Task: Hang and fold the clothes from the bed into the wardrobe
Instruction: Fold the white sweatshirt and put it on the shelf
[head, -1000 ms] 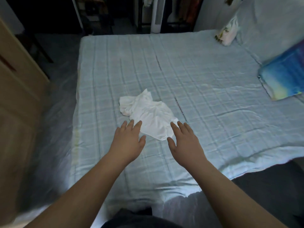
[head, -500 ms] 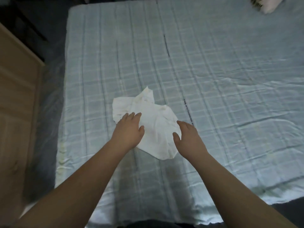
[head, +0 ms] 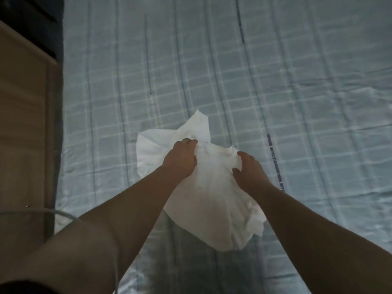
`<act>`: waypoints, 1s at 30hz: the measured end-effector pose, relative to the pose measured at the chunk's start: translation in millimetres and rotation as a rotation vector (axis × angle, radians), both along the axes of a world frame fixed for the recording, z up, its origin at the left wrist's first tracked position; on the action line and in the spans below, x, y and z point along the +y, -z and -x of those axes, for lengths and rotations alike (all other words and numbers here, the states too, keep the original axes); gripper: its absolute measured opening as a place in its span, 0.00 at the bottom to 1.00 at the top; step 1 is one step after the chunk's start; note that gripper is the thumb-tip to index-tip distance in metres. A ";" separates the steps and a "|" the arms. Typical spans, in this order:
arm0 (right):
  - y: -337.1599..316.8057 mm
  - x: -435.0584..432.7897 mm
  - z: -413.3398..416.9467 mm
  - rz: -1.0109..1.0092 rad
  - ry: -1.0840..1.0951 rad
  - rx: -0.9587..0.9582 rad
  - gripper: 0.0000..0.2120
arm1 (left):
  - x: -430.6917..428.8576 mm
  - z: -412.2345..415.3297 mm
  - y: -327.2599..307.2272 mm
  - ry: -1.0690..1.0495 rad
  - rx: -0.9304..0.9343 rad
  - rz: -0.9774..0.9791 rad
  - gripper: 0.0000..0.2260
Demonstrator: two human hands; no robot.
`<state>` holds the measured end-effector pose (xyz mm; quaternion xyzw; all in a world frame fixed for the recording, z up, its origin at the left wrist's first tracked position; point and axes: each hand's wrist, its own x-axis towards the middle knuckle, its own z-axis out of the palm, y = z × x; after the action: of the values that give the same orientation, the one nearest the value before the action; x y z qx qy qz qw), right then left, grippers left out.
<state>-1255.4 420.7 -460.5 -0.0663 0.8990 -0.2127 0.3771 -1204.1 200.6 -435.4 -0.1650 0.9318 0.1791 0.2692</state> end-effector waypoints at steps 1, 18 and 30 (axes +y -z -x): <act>10.3 -2.8 4.3 0.000 0.011 0.010 0.30 | -2.3 6.4 10.1 0.008 -0.009 -0.008 0.25; -29.9 11.3 -51.3 0.237 0.366 0.074 0.02 | -13.7 -40.4 -13.2 -0.044 0.082 -0.002 0.16; -147.1 42.6 -160.3 0.580 0.344 -0.037 0.13 | 13.7 -199.8 -81.1 -0.068 -0.125 -0.061 0.23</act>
<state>-1095.1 463.3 -313.3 -0.0143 0.7921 -0.5211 0.3175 -1004.3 214.4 -354.3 -0.1992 0.9010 0.2059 0.3257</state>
